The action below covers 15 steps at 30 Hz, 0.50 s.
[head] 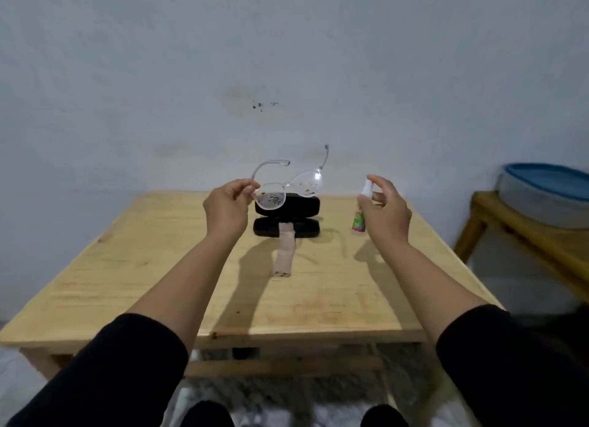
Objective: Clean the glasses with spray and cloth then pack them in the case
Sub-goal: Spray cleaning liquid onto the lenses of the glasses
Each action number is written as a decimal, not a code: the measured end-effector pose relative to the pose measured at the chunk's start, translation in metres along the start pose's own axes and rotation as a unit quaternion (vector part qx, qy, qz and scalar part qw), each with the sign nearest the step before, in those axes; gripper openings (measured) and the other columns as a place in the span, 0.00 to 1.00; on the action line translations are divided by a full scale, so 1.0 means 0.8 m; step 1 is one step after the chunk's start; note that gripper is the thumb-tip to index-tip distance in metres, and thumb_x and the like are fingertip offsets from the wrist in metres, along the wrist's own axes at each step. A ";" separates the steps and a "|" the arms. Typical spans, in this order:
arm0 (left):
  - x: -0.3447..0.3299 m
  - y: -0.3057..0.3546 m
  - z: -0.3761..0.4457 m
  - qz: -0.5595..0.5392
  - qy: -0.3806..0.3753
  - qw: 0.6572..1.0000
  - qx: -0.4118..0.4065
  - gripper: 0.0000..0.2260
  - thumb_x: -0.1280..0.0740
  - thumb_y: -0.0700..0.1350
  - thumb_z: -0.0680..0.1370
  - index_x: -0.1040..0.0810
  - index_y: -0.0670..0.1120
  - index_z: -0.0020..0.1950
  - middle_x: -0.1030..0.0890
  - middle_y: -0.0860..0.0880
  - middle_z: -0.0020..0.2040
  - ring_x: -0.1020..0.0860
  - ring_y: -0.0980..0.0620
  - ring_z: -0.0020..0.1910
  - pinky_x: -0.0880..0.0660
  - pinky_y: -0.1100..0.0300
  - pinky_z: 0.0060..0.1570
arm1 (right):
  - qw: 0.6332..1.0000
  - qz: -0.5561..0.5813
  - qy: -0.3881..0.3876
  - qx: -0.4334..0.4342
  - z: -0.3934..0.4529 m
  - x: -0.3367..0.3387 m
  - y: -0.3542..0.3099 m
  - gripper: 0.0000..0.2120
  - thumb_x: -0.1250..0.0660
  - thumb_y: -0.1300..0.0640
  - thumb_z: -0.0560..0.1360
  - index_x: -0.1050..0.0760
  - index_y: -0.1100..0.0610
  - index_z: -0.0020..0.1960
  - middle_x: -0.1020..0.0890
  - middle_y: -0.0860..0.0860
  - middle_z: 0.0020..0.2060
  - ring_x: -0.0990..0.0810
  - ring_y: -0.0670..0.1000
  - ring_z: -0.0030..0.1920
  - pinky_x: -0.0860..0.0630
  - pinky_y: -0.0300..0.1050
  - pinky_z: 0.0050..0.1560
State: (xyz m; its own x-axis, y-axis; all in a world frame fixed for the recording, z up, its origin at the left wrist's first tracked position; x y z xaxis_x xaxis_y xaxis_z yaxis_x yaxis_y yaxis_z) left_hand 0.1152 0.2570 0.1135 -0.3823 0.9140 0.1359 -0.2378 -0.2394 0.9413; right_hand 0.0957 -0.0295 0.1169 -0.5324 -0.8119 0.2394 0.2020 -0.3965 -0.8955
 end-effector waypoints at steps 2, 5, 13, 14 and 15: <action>-0.031 0.004 -0.008 0.000 -0.019 1.000 -0.004 0.07 0.36 0.41 0.77 0.19 0.50 0.43 0.18 0.49 0.41 0.18 0.49 0.46 0.25 0.57 0.54 | 0.998 -0.026 0.050 0.002 0.005 0.046 0.009 0.16 0.35 0.57 0.73 0.24 0.48 0.60 0.19 0.52 0.48 0.21 0.45 0.43 0.30 0.23 0.37; -0.076 0.010 -0.022 0.008 -0.049 0.999 -0.010 0.08 0.36 0.42 0.77 0.19 0.50 0.42 0.18 0.48 0.40 0.18 0.46 0.47 0.25 0.57 0.52 | 0.994 -0.056 0.097 -0.008 0.008 0.108 0.031 0.14 0.35 0.55 0.73 0.23 0.46 0.58 0.18 0.50 0.45 0.19 0.50 0.49 0.25 0.45 0.58; -0.164 0.019 -0.063 0.006 -0.109 0.994 -0.020 0.08 0.37 0.42 0.78 0.18 0.46 0.48 0.17 0.46 0.46 0.19 0.50 0.45 0.28 0.70 0.38 | 0.984 -0.145 0.099 -0.031 -0.022 0.211 0.096 0.18 0.35 0.58 0.75 0.27 0.49 0.63 0.19 0.54 0.53 0.21 0.51 0.54 0.23 0.42 0.50; -0.171 0.021 -0.068 0.006 -0.112 0.993 -0.020 0.08 0.37 0.42 0.78 0.18 0.45 0.49 0.18 0.47 0.46 0.20 0.52 0.43 0.29 0.69 0.39 | 0.982 -0.160 0.095 -0.031 -0.027 0.217 0.101 0.18 0.35 0.58 0.75 0.28 0.49 0.64 0.19 0.54 0.53 0.22 0.50 0.53 0.24 0.39 0.47; -0.178 0.022 -0.072 0.005 -0.114 0.993 -0.019 0.08 0.37 0.41 0.78 0.18 0.44 0.50 0.18 0.47 0.46 0.21 0.54 0.42 0.30 0.68 0.41 | 0.980 -0.176 0.091 -0.032 -0.031 0.222 0.107 0.18 0.35 0.58 0.76 0.28 0.49 0.65 0.19 0.54 0.54 0.22 0.48 0.52 0.27 0.34 0.44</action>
State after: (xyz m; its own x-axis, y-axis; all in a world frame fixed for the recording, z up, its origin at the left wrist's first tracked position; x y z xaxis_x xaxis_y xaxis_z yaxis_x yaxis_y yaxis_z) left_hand 0.1140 0.1039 0.0931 -0.1731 0.9609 0.2160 -0.2702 -0.2572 0.9278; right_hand -0.0020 -0.1969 0.0736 -0.6982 -0.5383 0.4720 -0.0695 -0.6052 -0.7930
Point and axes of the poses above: each hand's wrist, its own z-axis towards the middle knuckle, its own x-axis out of the back of the hand, y = z × x, the point moved 7 cm from there along z, towards the middle knuckle
